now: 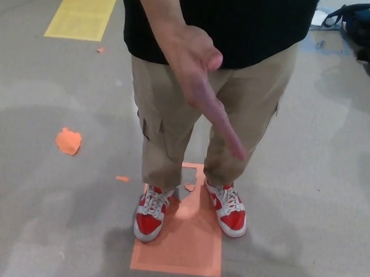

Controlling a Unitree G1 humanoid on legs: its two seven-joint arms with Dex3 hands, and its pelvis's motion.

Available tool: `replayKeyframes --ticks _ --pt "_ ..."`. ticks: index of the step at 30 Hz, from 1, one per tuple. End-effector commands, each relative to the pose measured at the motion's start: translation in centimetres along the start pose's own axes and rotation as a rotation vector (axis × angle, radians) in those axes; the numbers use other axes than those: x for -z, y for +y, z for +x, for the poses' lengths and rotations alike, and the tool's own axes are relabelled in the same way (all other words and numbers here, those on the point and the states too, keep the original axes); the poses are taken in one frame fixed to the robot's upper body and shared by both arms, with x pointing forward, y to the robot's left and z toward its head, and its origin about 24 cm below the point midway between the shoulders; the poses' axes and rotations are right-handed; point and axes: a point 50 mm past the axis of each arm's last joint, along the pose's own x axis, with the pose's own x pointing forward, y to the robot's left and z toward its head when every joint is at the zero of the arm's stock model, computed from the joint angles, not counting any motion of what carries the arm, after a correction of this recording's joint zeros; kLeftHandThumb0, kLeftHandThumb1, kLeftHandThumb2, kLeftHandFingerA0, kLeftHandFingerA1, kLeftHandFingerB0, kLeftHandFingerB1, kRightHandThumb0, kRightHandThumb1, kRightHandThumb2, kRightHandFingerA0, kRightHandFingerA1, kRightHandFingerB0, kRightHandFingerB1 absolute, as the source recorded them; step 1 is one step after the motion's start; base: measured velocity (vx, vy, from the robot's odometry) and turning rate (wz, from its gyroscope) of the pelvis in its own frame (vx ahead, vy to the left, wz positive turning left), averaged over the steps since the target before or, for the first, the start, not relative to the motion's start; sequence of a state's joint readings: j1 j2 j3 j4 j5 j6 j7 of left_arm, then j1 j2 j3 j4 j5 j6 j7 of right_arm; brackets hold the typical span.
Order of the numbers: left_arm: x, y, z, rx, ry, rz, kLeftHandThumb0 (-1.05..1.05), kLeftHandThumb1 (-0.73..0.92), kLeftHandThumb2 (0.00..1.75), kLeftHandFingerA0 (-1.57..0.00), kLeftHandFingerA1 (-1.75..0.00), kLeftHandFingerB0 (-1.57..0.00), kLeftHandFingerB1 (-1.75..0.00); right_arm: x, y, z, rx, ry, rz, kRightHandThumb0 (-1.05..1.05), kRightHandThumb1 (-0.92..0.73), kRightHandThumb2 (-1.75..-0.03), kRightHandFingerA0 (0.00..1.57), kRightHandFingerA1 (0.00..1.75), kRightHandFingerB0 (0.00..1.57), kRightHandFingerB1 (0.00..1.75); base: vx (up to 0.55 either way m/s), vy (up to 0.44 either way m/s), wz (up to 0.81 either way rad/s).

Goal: The robot extends its right arm to grab a person's hand and shakes it

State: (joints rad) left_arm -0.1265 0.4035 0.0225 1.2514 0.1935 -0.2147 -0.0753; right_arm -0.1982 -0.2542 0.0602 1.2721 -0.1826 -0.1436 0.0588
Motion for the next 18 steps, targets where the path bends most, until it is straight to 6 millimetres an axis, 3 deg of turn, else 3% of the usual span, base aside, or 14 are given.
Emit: replayKeyframes --ticks 1,2,3,5,7,14,17,18 --pt "0.4 0.7 -0.2 0.002 -0.011 -0.009 -0.58 0.86 0.66 -0.35 -0.33 -0.27 -0.32 0.0 -0.7 -0.1 0.021 -0.03 0.011 -0.73 -0.89 -0.67 0.11 0.27 0.06 0.24 0.0 0.0 0.0" --pt "0.5 0.7 -0.2 -0.001 -0.006 0.006 -0.58 0.86 0.66 -0.35 -0.33 -0.27 -0.32 0.0 -0.7 -0.1 0.026 -0.031 0.01 -0.73 -0.89 -0.67 0.11 0.27 0.06 0.24 0.0 0.0 0.0" --pt "0.6 0.7 -0.3 0.002 -0.009 -0.006 -0.56 0.87 0.65 -0.33 -0.34 -0.26 -0.31 -0.3 -0.7 -0.2 0.044 -0.067 0.026 -0.73 -0.67 -1.05 0.02 0.35 0.02 0.26 0.0 0.0 0.0" --pt "0.6 0.7 -0.3 0.005 -0.01 -0.002 -0.56 0.87 0.65 -0.34 -0.34 -0.26 -0.31 -0.8 -0.7 -0.2 0.071 -0.111 0.031 -0.73 -0.67 -1.05 0.02 0.34 0.01 0.25 0.0 0.0 0.0" --pt "0.8 0.7 -0.4 -0.002 -0.009 0.0 -0.57 0.87 0.66 -0.36 -0.35 -0.29 -0.33 -2.7 -0.8 -0.3 0.135 -0.242 0.014 -0.88 -0.75 -1.04 0.07 0.21 0.07 0.12 0.0 0.0 0.0" --pt "1.4 0.6 -0.6 0.015 -0.005 -0.005 -0.56 0.87 0.66 -0.34 -0.34 -0.27 -0.32 -8.0 -0.5 -2.6 0.27 -0.638 0.003 -0.85 -0.73 -1.05 0.01 0.17 0.0 0.14 0.0 0.0 0.0" --pt "1.3 0.6 -0.6 0.01 0.002 0.017 -0.57 0.87 0.66 -0.36 -0.34 -0.27 -0.31 -11.9 -0.5 -5.9 0.353 -0.814 -0.093 -0.84 -0.76 -1.05 0.03 0.22 0.02 0.15 0.0 0.0 0.0" --pt "1.4 0.7 -0.6 0.009 0.002 0.012 -0.56 0.86 0.66 -0.36 -0.34 -0.28 -0.32 -13.5 -0.5 -7.5 0.389 -0.886 -0.126 -0.84 -0.74 -1.02 0.06 0.3 0.05 0.17 0.0 0.0 0.0"
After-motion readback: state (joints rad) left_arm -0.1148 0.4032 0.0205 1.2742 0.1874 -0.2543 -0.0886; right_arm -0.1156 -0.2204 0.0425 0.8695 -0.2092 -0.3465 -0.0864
